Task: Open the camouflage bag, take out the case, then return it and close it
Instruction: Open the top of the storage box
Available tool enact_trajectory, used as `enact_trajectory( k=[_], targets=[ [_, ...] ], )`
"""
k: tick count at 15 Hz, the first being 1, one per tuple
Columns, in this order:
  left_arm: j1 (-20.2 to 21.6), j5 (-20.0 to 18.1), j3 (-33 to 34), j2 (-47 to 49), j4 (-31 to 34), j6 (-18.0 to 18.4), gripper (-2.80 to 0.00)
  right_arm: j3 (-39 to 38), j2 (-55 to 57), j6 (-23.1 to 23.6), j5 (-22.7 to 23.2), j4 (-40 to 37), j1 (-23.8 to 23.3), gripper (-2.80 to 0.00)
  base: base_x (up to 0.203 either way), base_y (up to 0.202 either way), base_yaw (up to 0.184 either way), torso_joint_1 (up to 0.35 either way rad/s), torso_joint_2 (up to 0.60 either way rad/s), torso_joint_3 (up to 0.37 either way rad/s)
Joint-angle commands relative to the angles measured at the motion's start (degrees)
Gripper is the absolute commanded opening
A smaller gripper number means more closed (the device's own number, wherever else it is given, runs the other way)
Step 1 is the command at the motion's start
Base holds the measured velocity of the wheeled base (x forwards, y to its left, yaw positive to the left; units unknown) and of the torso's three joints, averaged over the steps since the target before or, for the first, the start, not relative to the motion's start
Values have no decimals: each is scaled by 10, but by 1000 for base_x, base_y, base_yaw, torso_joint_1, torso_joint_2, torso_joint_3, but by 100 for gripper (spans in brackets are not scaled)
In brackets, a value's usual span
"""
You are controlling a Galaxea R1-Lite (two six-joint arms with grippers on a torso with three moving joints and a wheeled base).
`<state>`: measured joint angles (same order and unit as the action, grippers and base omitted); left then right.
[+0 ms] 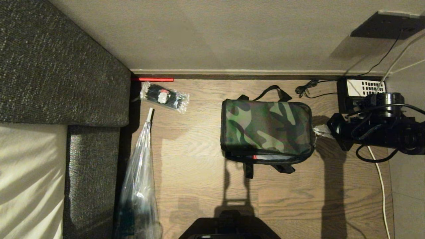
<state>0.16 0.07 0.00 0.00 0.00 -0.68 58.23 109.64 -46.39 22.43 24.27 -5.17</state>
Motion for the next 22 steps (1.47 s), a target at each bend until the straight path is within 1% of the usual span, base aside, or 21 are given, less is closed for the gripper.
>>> enact_trajectory(
  k=[1, 5, 9, 12, 17, 22],
  targets=[
    [0, 0, 0, 0, 0, 0, -280, 7, 3, 9, 2, 6, 0, -280, 0, 0, 0, 0, 0, 0],
    [0, 0, 0, 0, 0, 0, -280, 7, 5, 20, 2, 18, 0, -280, 0, 0, 0, 0, 0, 0],
    [0, 0, 0, 0, 0, 0, -280, 7, 9, 47, 2, 40, 0, -280, 0, 0, 0, 0, 0, 0],
    [0, 0, 0, 0, 0, 0, -280, 9, 15, 51, 2, 67, 0, -280, 0, 0, 0, 0, 0, 0],
    [0, 0, 0, 0, 0, 0, -280, 16, 15, 78, 2, 68, 0, -280, 0, 0, 0, 0, 0, 0],
    [0, 0, 0, 0, 0, 0, -280, 21, 14, 83, 2, 107, 0, -280, 0, 0, 0, 0, 0, 0]
  ],
)
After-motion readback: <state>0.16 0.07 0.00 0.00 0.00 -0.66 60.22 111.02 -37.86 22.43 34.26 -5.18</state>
